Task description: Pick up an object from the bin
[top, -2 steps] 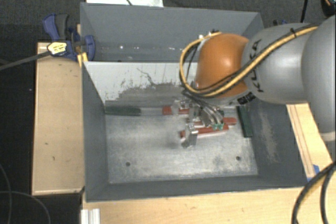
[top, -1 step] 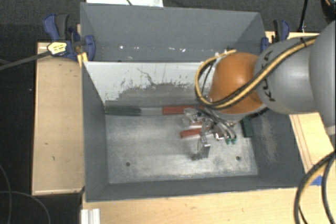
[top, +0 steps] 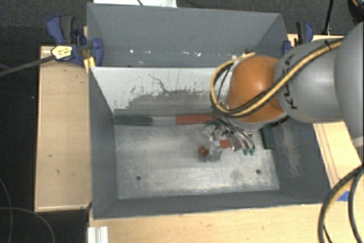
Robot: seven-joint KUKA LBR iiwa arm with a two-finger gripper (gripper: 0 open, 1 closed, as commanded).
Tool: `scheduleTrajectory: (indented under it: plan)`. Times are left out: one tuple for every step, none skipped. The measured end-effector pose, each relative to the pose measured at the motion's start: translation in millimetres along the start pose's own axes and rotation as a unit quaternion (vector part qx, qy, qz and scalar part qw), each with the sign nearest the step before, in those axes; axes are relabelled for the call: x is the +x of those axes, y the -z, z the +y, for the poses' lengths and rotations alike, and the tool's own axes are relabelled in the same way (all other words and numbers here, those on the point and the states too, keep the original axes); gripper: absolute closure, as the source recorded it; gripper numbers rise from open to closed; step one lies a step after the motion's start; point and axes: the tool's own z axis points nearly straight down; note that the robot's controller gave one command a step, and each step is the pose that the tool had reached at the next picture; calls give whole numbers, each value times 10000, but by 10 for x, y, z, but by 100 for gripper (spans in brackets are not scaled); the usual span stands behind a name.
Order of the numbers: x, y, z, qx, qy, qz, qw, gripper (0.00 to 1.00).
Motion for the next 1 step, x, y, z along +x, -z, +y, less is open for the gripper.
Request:
scheduleTrajectory:
  plan:
    - [-113,1480,313,4,-99,-45,9999,100]
